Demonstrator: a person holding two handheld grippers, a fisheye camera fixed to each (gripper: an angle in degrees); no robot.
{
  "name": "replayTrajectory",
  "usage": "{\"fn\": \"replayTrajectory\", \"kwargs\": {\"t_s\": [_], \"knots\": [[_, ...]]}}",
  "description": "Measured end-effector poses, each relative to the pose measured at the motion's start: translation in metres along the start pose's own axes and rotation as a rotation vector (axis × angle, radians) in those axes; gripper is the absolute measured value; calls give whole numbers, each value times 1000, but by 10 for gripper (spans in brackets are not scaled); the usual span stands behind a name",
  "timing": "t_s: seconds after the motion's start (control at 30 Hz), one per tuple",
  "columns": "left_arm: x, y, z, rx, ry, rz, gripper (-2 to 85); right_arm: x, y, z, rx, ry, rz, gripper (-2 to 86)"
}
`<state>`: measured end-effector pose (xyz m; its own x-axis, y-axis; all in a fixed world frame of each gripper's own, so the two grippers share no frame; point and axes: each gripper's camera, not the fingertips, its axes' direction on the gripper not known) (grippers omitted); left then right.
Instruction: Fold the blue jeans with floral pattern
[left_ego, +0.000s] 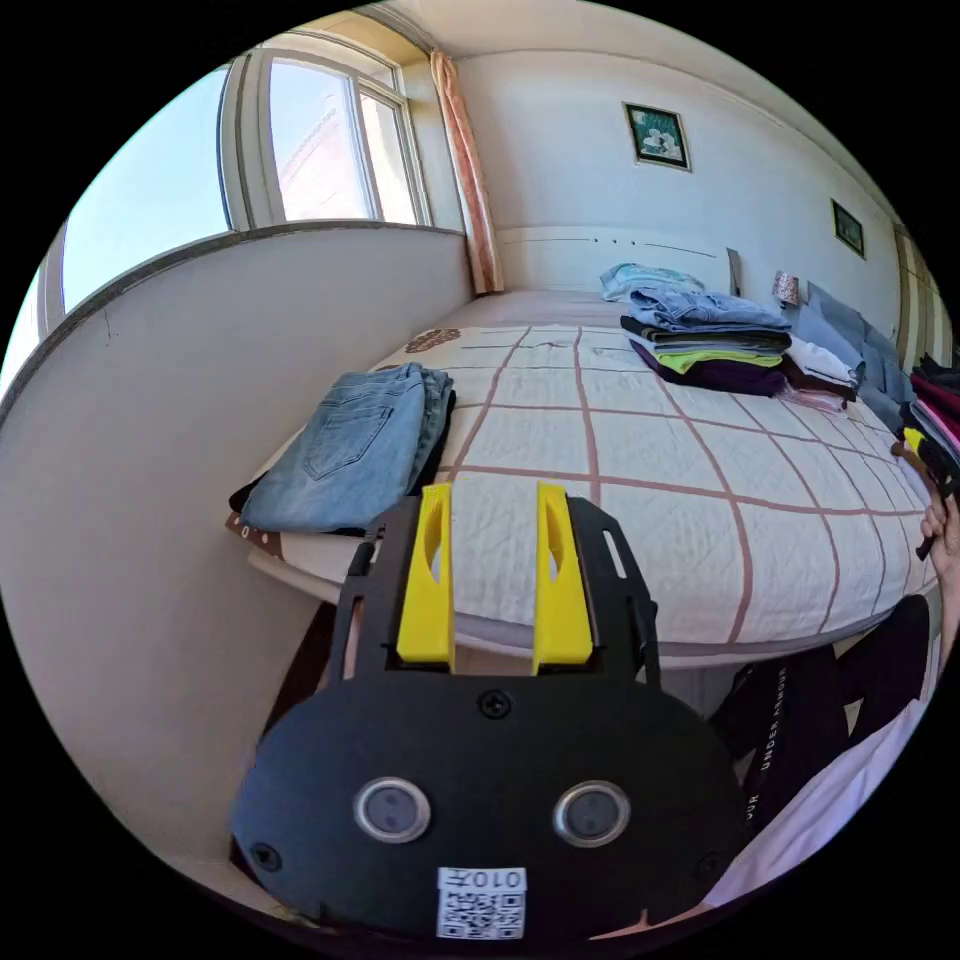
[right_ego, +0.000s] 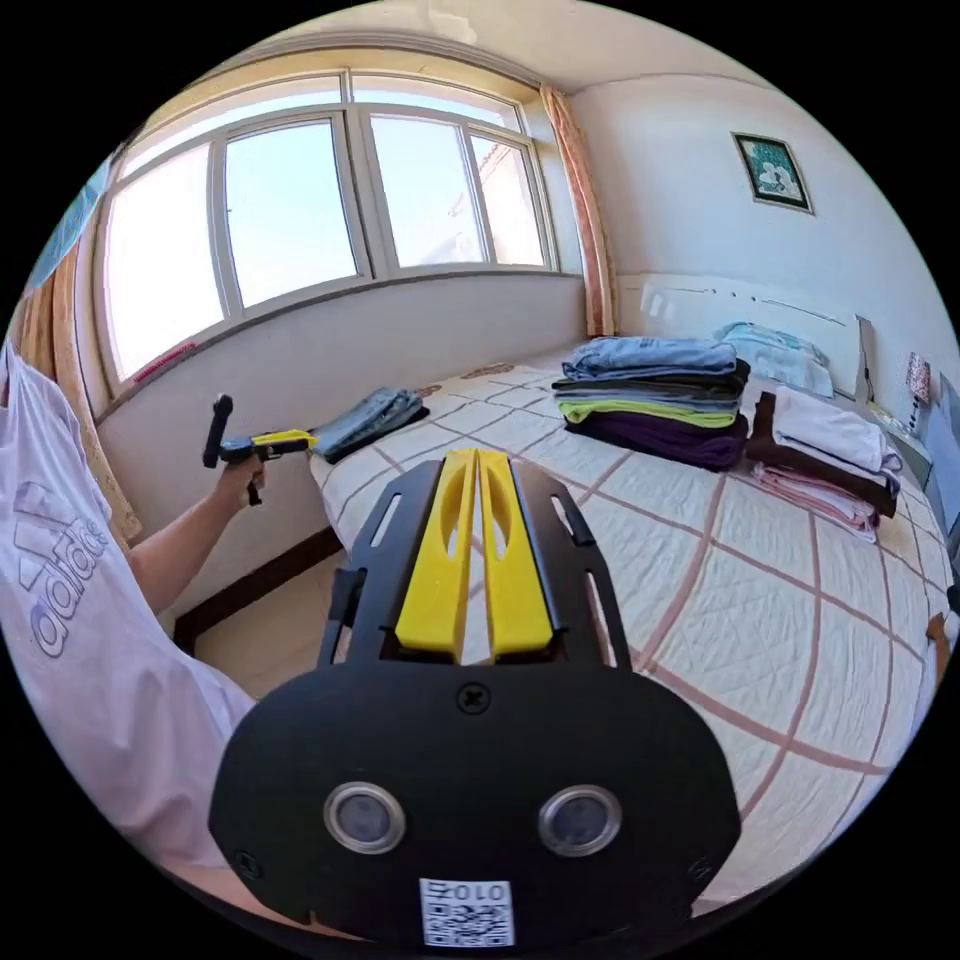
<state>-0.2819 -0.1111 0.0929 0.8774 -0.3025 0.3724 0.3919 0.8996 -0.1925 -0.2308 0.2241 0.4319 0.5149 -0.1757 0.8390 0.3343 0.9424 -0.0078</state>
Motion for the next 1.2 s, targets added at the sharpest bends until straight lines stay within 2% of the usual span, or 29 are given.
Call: {"fn": "replayTrajectory", "kwargs": {"t_s": [0.03,0.2,0.27,0.33,0.43,0.6,0.7,0.9,1.03,1.2], "knots": [[-12,-1,0,-8,-86,4,144,-9,-1,-4,25,-25,-2,24],[-72,-22,24,-114,-194,-32,157,-41,8,-18,21,-3,-21,24],[-114,-17,29,-113,-85,-207,156,-50,18,-28,15,31,-11,24],[-170,3,29,-75,146,-476,156,-54,27,-39,30,57,8,24],[-208,29,23,18,245,-692,155,-58,41,-56,59,96,43,24],[-248,15,27,-6,336,-764,135,-56,51,-73,79,97,93,25],[-275,-1,20,-56,291,-801,119,-58,51,-79,97,64,98,25],[-313,-20,-14,51,354,-826,114,-72,61,-84,94,68,83,24],[-356,11,12,120,574,-1055,105,-72,67,-84,94,26,107,23],[-378,26,27,32,620,-1103,103,-83,67,-87,89,45,67,23]]}}
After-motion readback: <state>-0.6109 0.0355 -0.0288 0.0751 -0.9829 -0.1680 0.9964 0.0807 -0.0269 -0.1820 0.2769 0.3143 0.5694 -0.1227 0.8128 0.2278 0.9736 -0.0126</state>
